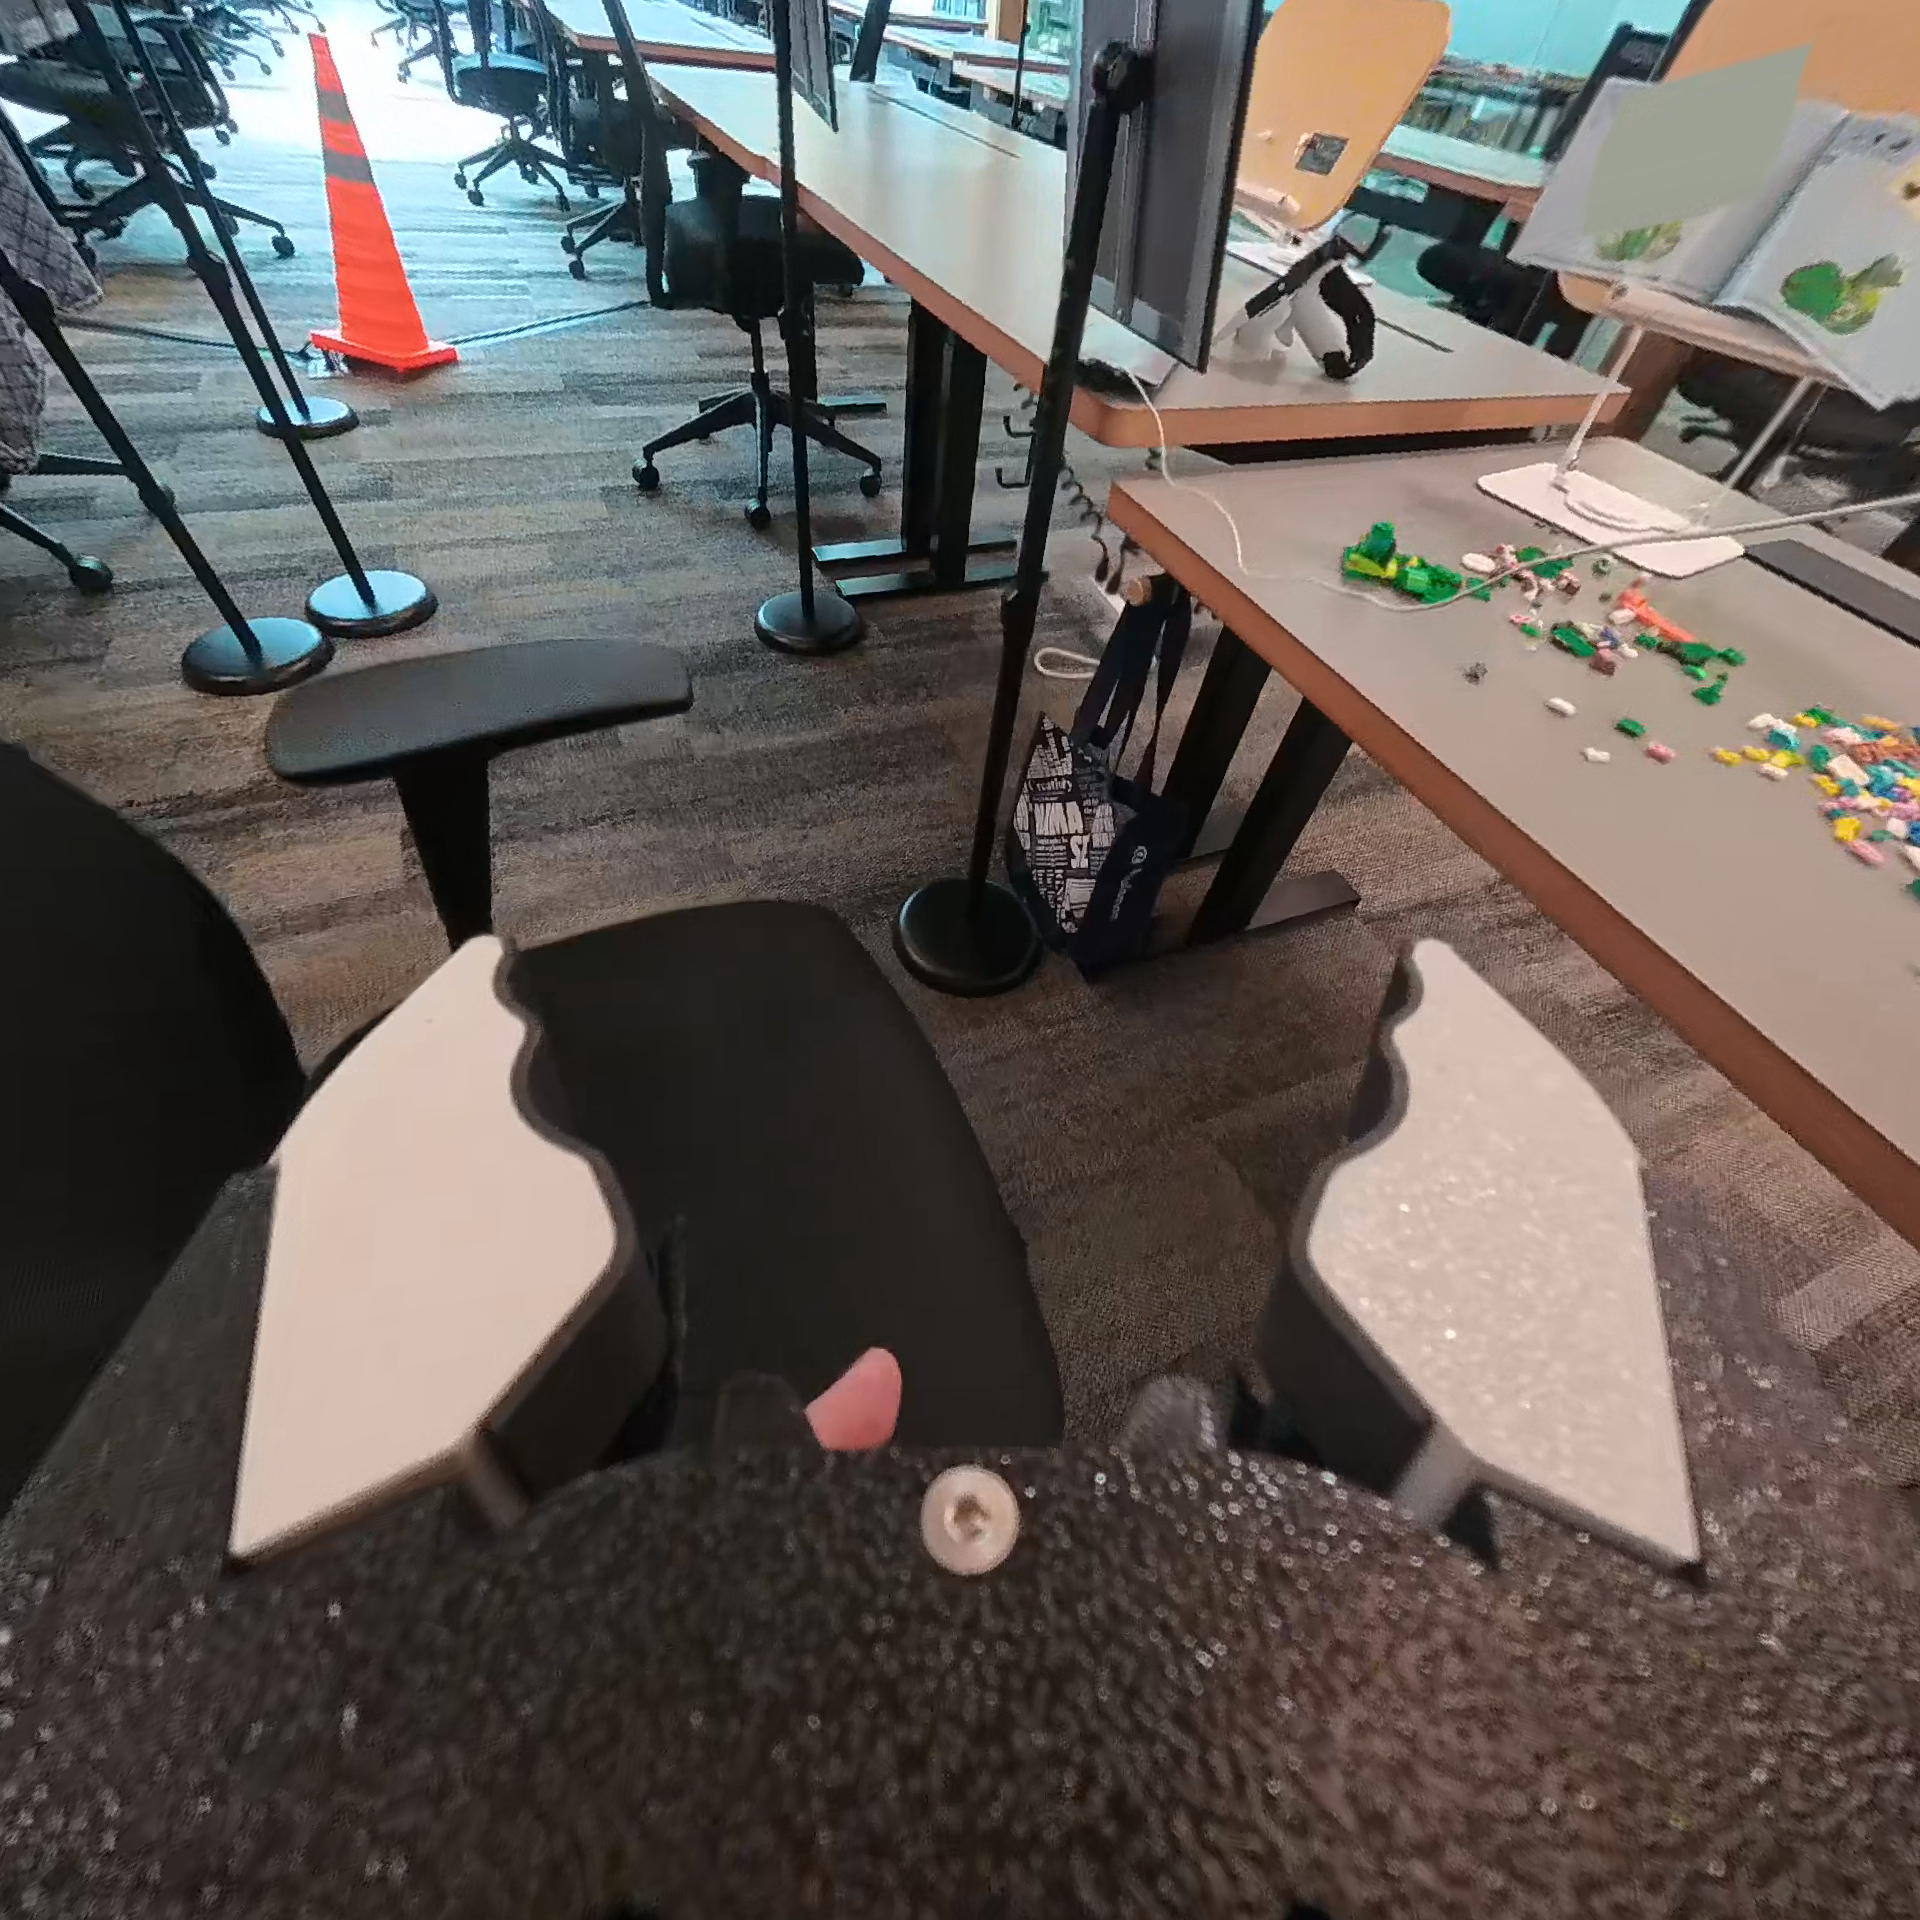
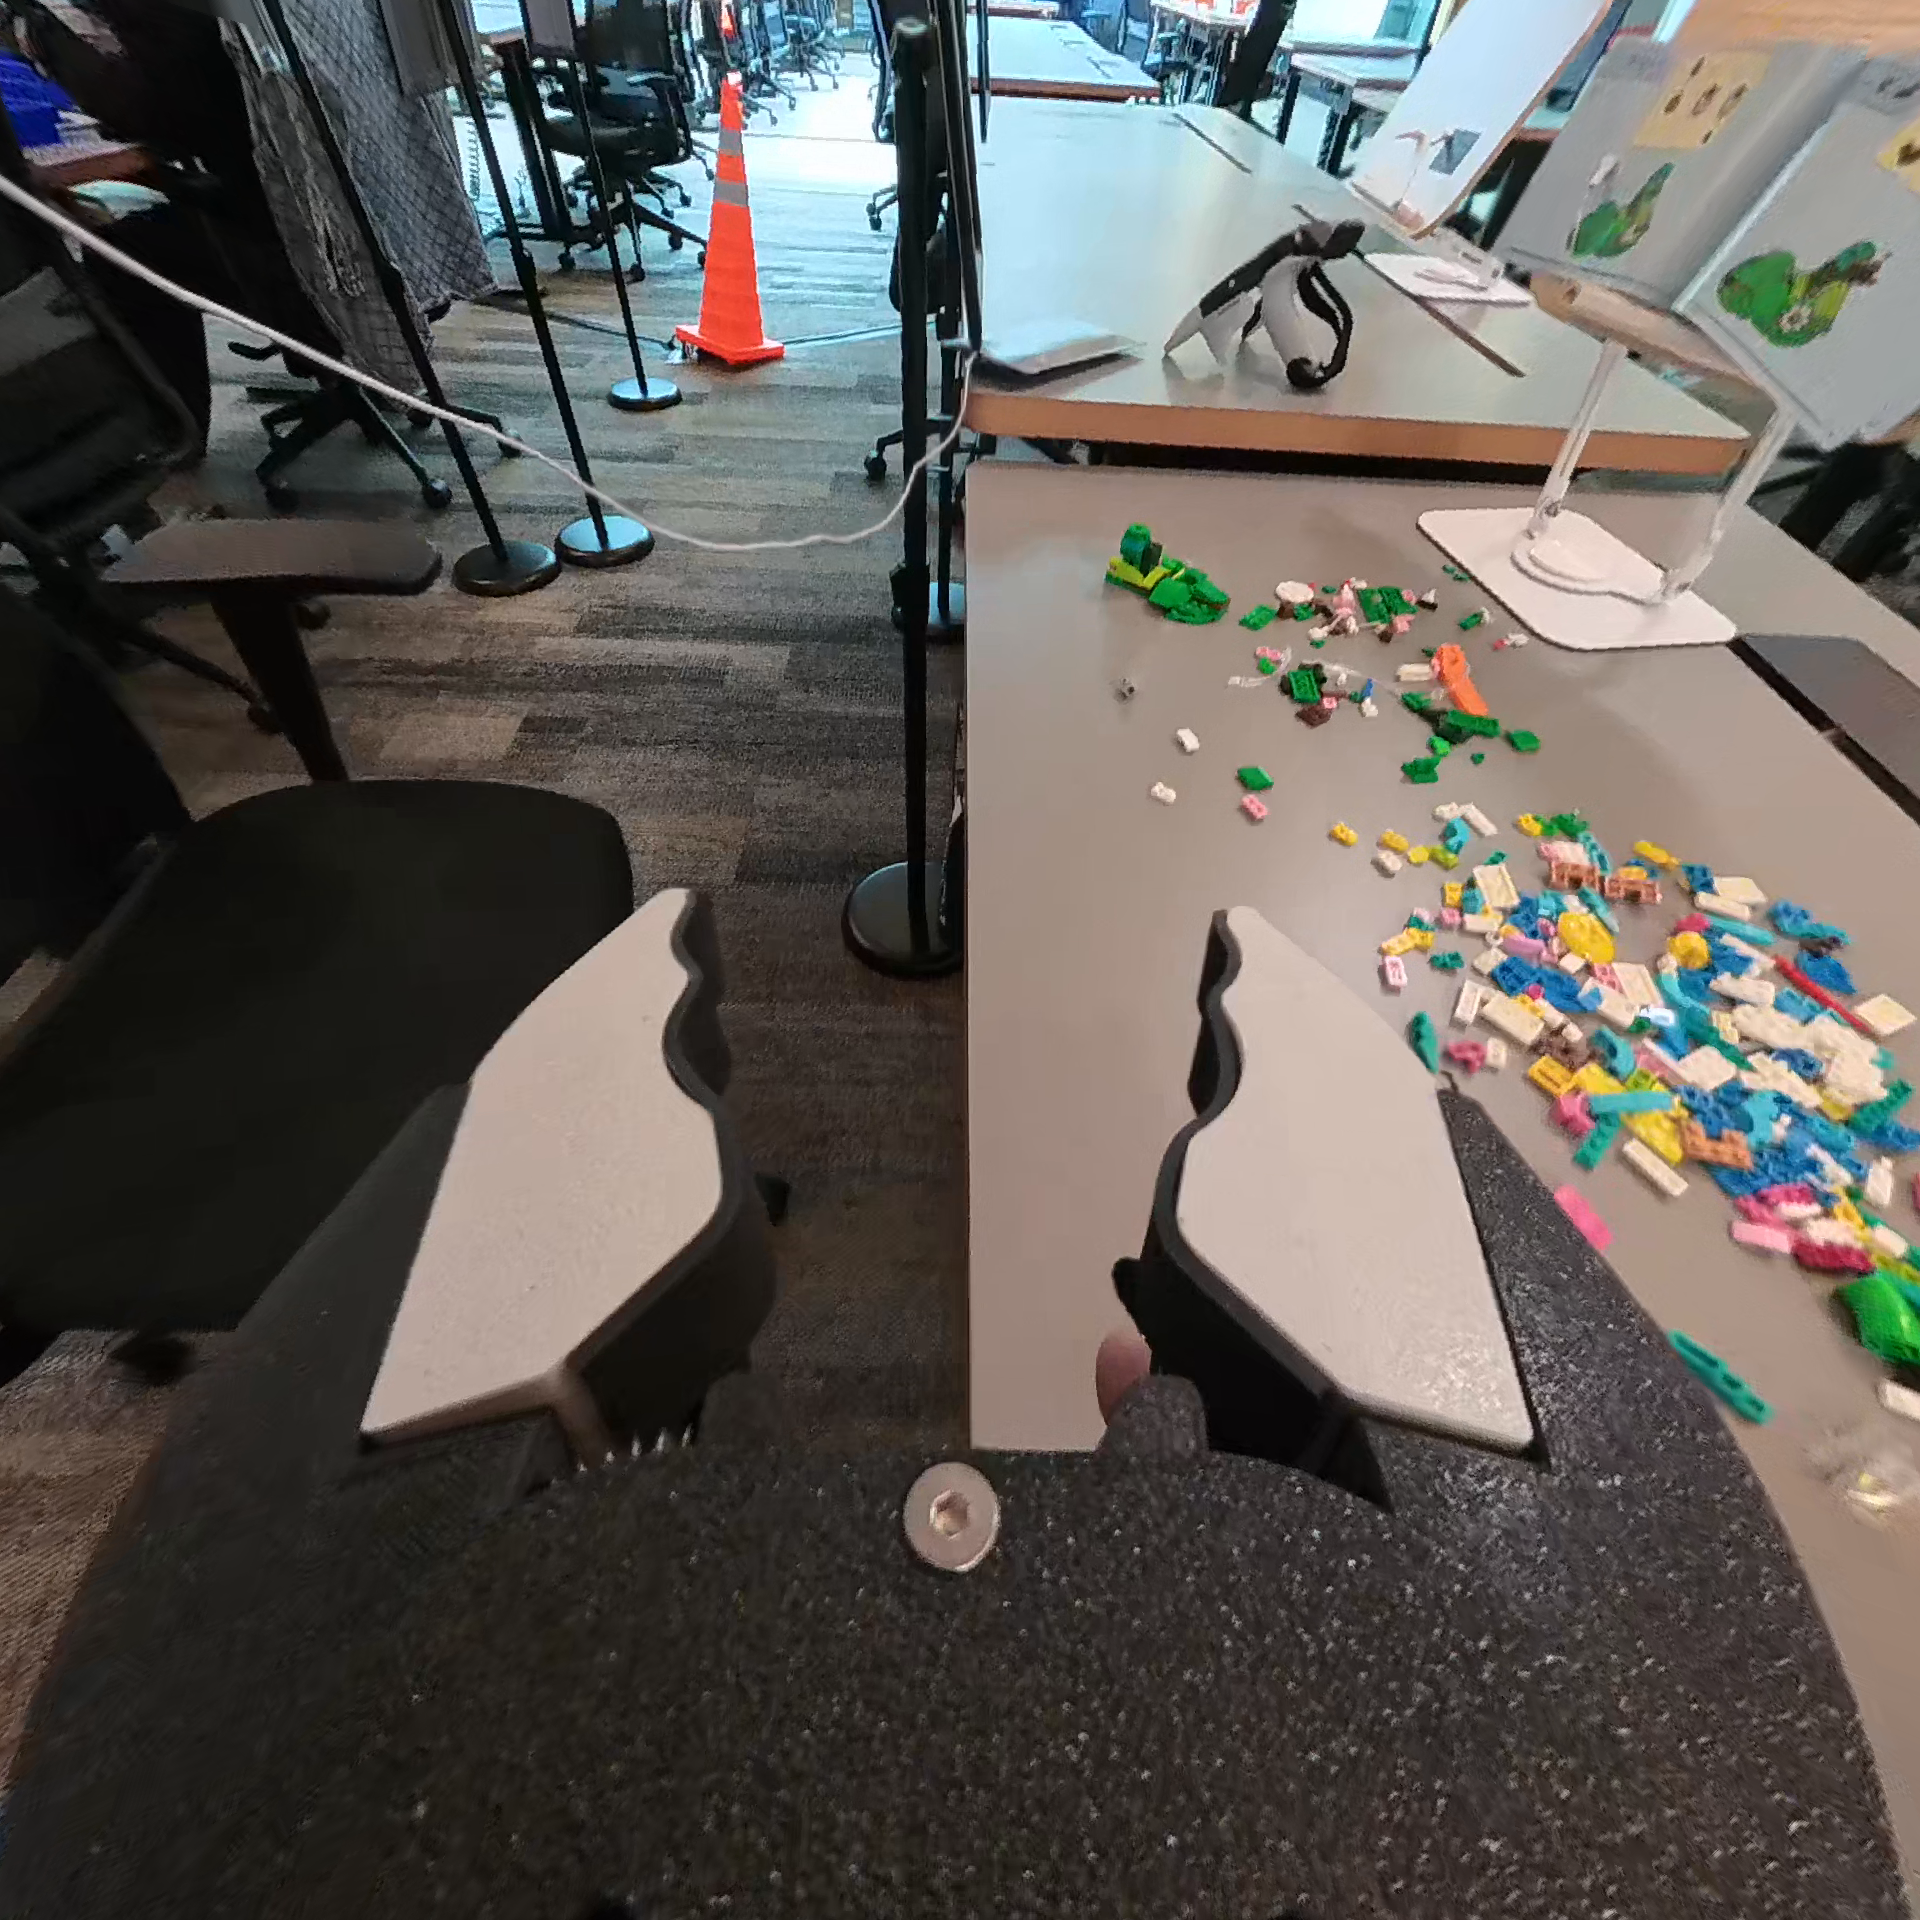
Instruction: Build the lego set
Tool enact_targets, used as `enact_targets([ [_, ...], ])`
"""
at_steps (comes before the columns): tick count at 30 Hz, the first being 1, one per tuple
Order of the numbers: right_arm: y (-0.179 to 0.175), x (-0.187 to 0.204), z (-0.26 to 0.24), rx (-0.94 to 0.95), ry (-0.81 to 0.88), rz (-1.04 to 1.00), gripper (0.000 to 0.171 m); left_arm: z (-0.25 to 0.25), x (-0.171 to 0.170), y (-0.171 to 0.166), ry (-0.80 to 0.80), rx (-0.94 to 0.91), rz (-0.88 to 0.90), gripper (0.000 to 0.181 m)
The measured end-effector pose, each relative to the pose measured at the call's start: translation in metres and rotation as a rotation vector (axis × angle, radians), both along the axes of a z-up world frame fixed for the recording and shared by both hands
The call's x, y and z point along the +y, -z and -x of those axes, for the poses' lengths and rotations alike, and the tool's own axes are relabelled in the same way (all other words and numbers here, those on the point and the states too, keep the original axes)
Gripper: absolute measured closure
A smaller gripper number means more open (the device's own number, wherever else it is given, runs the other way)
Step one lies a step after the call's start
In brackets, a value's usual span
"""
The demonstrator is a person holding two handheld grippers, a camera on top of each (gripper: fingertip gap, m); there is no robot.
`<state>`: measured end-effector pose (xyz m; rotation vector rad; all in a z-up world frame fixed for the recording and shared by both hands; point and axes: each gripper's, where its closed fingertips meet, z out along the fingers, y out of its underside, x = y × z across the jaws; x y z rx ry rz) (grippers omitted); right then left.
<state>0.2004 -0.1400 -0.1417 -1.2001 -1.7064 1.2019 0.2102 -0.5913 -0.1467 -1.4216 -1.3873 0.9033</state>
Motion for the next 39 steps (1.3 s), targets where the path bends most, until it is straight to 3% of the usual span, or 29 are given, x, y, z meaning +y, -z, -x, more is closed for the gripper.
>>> enact_targets([
  [6,-0.021,0.007,0.041,0.025,0.013,-0.032,0.084,0.065,0.008,-0.019,0.026,0.054,-0.037,0.036],
  [11,-0.042,0.033,0.094,0.072,0.040,-0.093,0.085,0.152,0.031,-0.051,0.062,0.157,-0.050,0.036],
  [18,-0.059,0.067,0.229,0.208,0.056,-0.046,0.090,0.284,0.064,-0.085,0.070,0.220,-0.049,0.037],
  [23,-0.049,0.056,0.318,0.164,0.023,0.023,0.087,0.346,0.103,-0.080,0.185,0.168,0.010,0.042],
  [31,-0.020,0.059,0.349,0.100,0.064,0.000,0.090,0.414,0.195,-0.073,0.479,0.147,-0.013,0.049],
  [39,0.008,0.099,0.343,0.055,0.425,0.053,0.089,0.464,0.337,-0.047,1.049,0.060,-0.029,0.062],
])
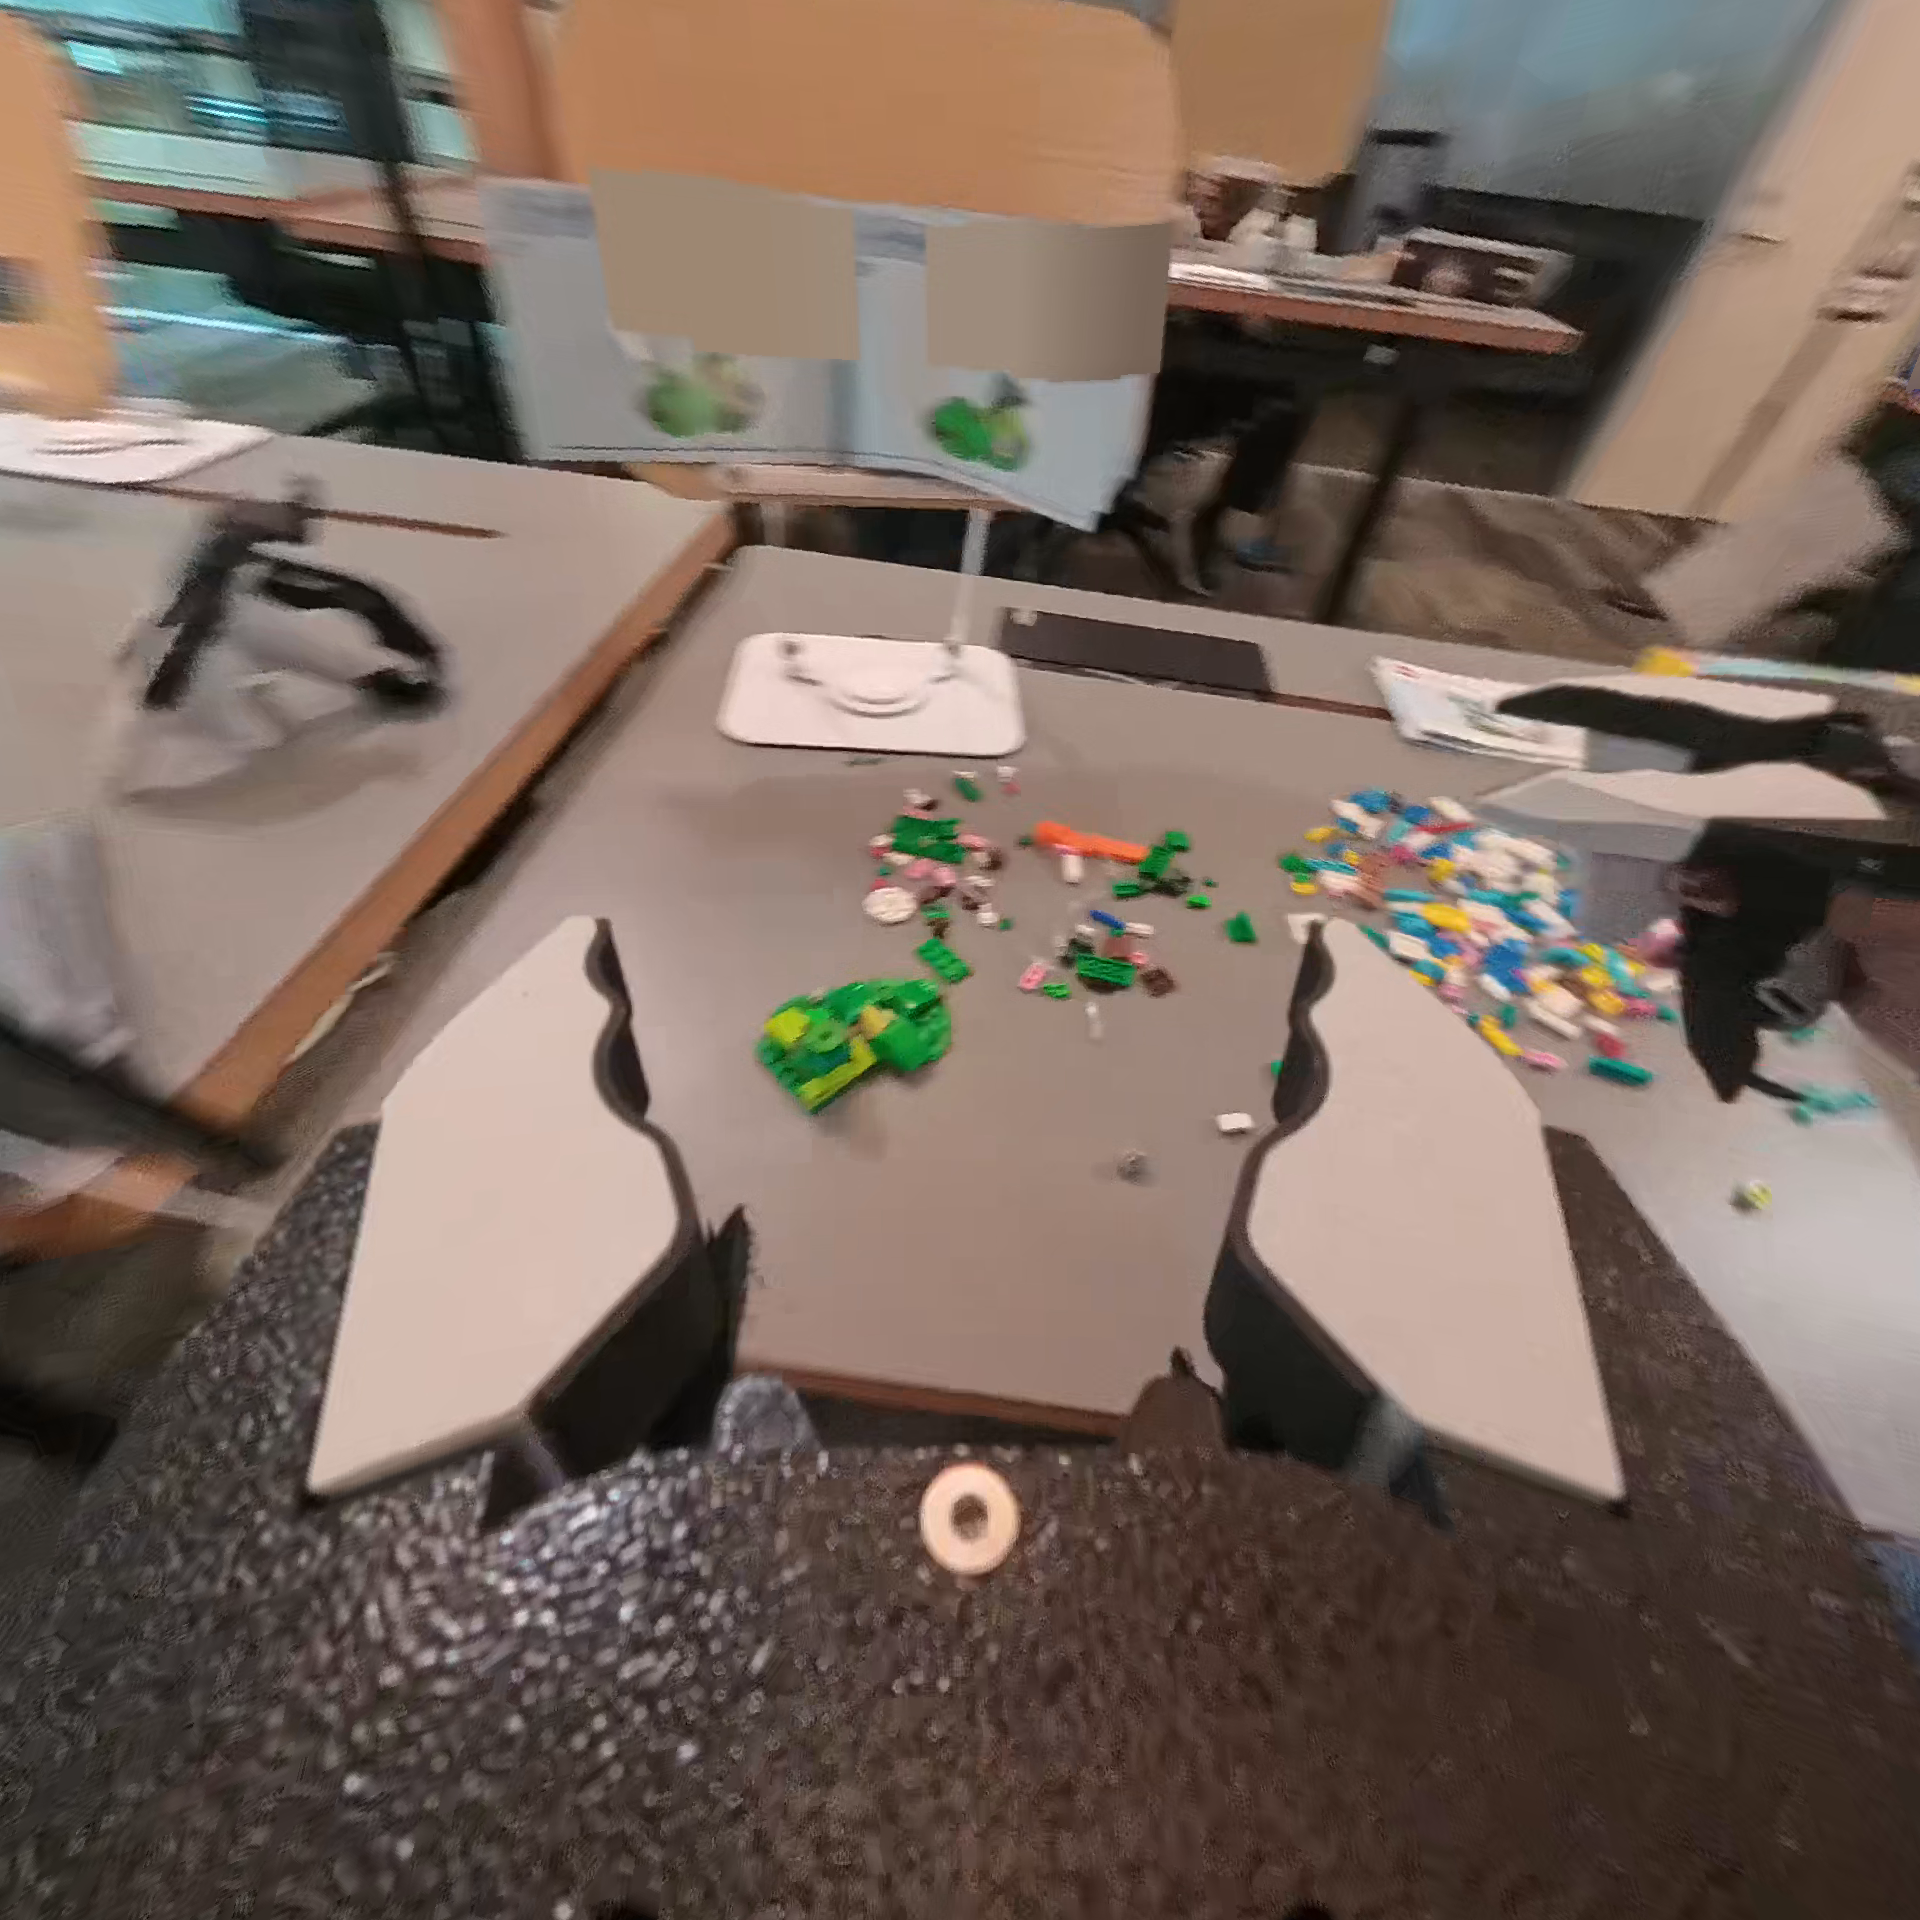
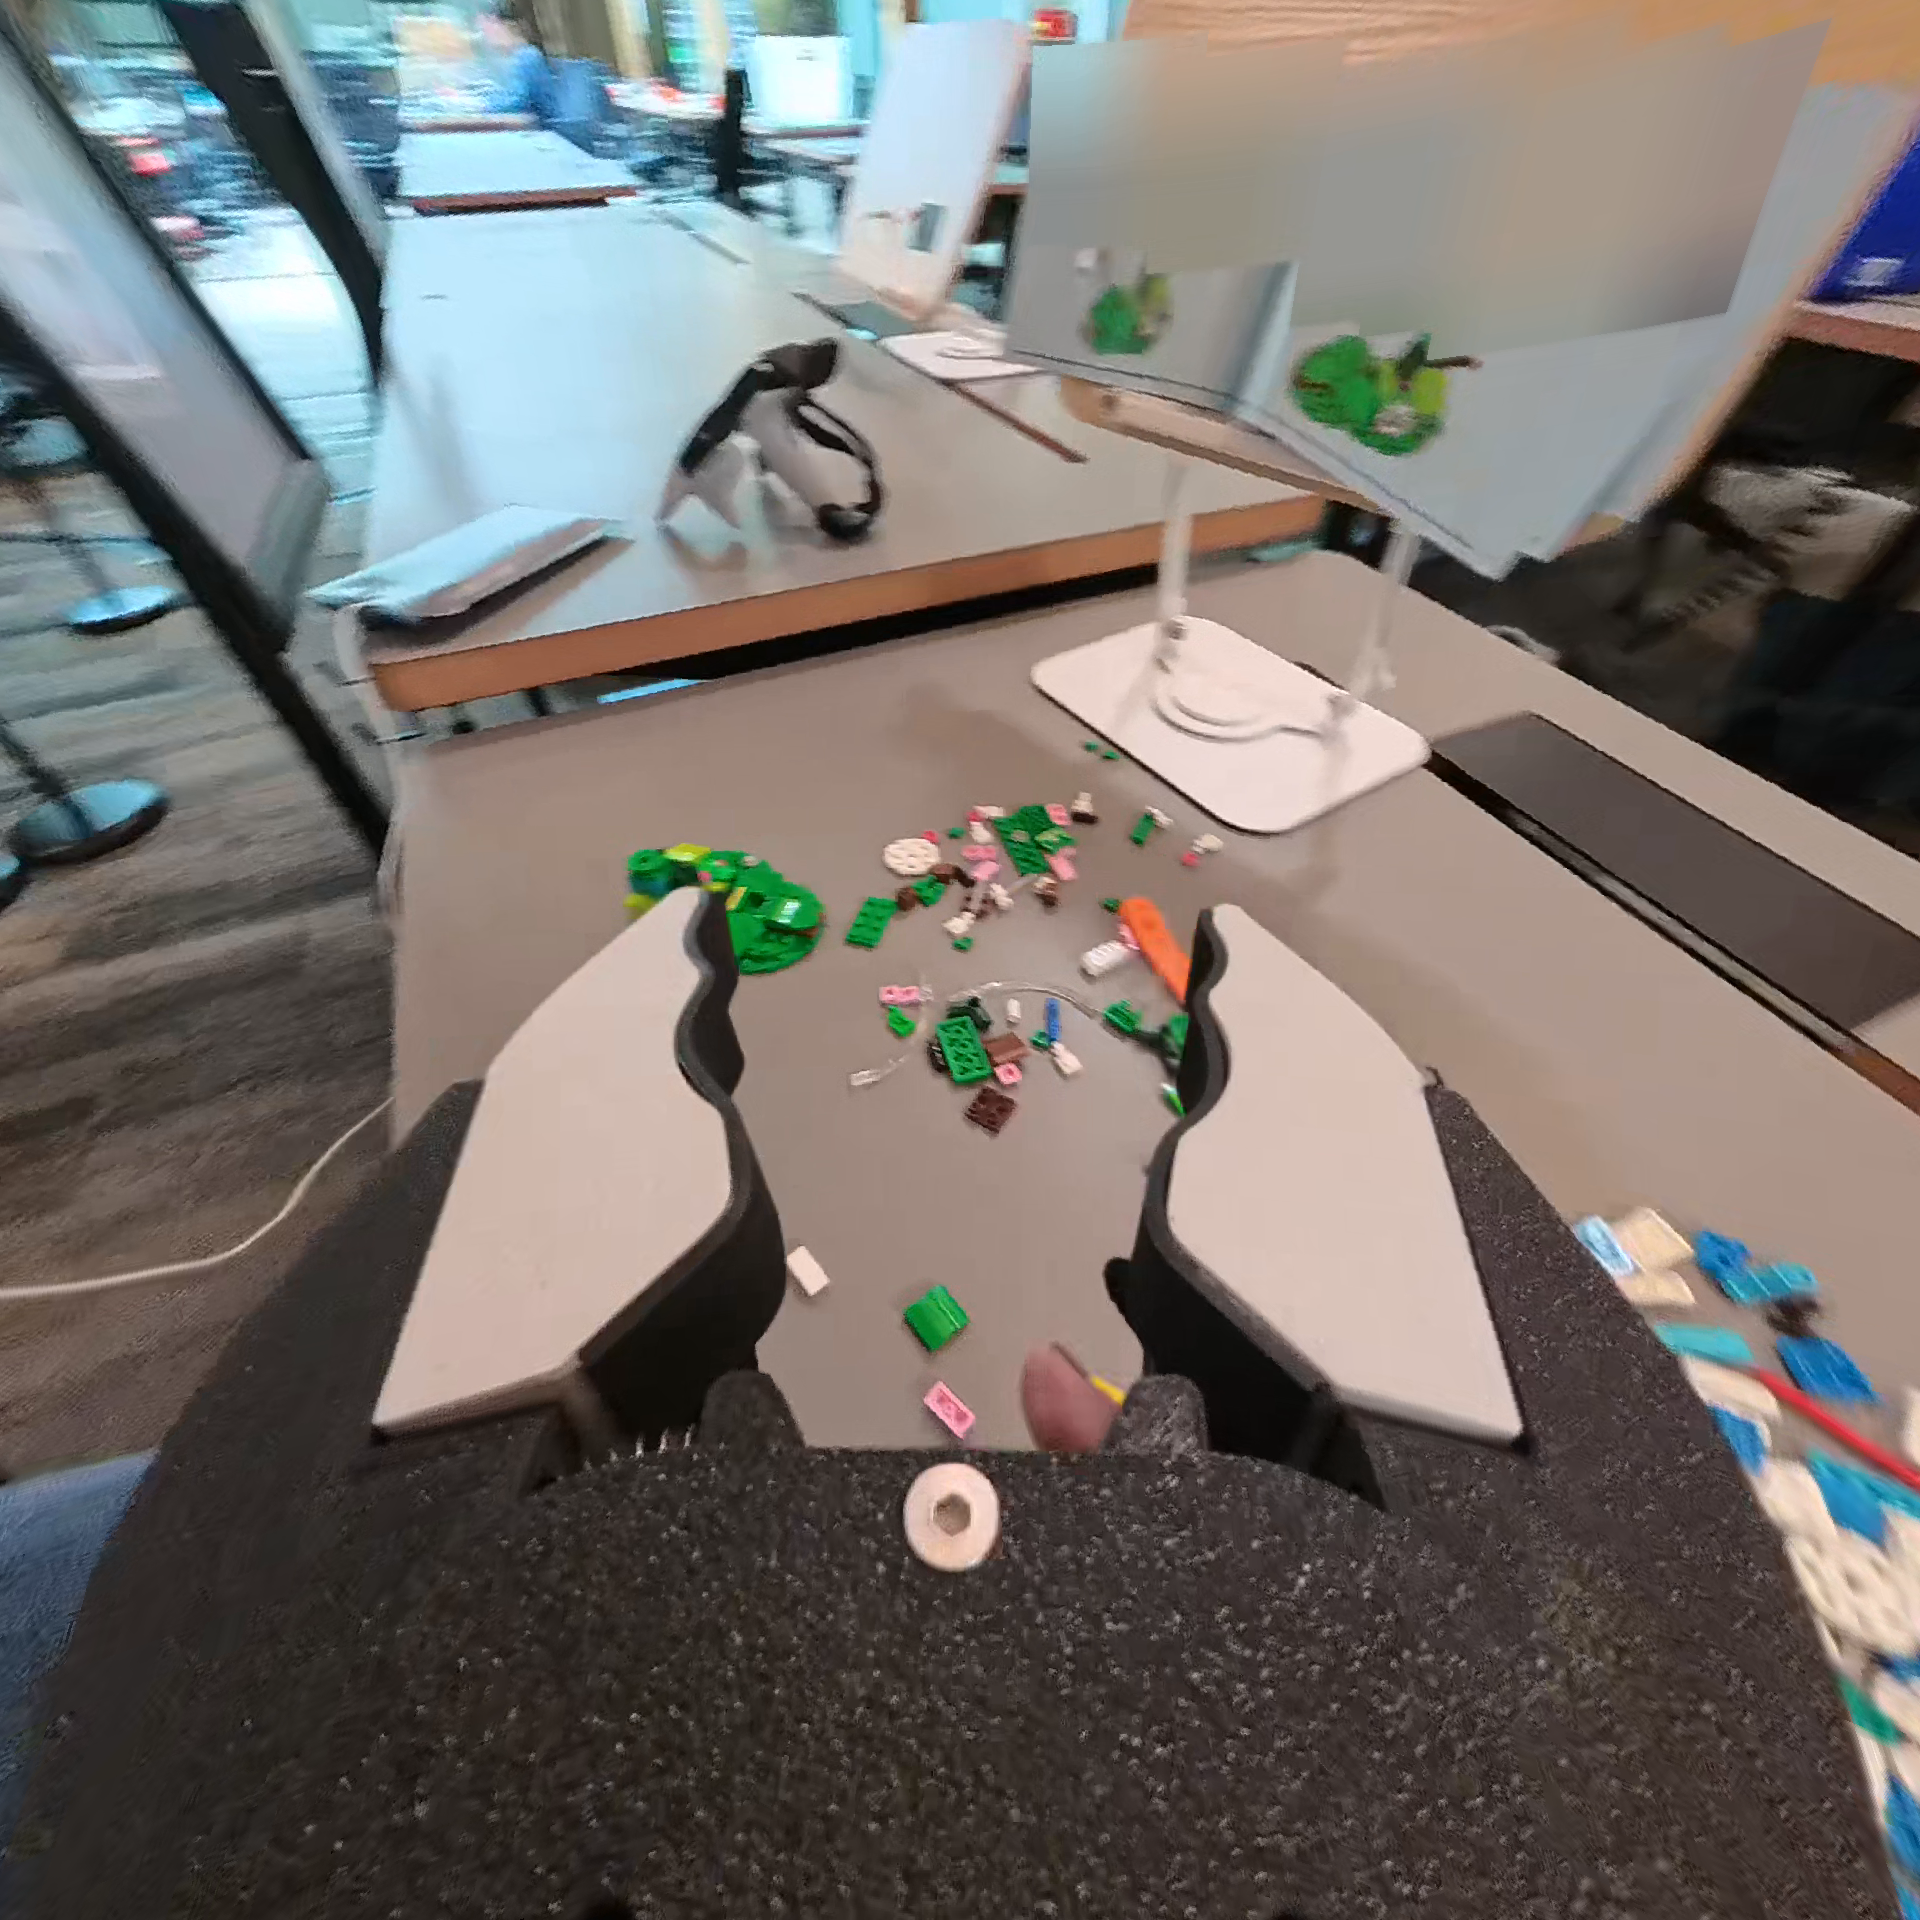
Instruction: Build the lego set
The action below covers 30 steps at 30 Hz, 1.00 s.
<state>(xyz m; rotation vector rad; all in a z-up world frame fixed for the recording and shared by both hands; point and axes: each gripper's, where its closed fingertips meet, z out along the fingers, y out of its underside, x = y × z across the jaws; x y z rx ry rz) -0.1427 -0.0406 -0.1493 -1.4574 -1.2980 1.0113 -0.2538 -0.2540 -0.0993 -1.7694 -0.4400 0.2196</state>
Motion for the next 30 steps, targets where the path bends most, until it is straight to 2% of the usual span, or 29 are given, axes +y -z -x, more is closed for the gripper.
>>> enact_targets([
  [4,0.025,0.030,-0.015,-0.044,0.296,-0.082,0.089,0.009,0.057,0.029,0.317,-0.056,0.018,0.066],
  [7,0.043,0.062,-0.039,-0.041,0.571,-0.236,0.080,0.000,0.087,0.059,0.570,-0.109,0.021,0.065],
  [10,0.065,0.080,-0.055,-0.070,0.697,-0.326,0.082,-0.008,0.106,0.085,0.711,-0.142,-0.010,0.065],
  [14,0.086,0.099,-0.071,-0.083,0.769,-0.469,0.094,-0.006,0.130,0.102,0.709,-0.140,-0.110,0.069],
  [19,0.090,0.097,-0.082,0.080,0.769,-0.560,0.102,0.003,0.154,0.113,0.663,-0.019,-0.226,0.072],
  [21,0.076,0.092,-0.087,0.140,0.773,-0.608,0.105,0.005,0.160,0.113,0.659,0.015,-0.275,0.073],
  [25,0.070,0.077,-0.082,0.220,0.692,-0.630,0.108,0.008,0.166,0.117,0.631,0.111,-0.334,0.069],
  [30,0.075,0.062,-0.065,0.176,0.590,-0.699,0.110,0.007,0.159,0.116,0.572,0.193,-0.421,0.065],
])
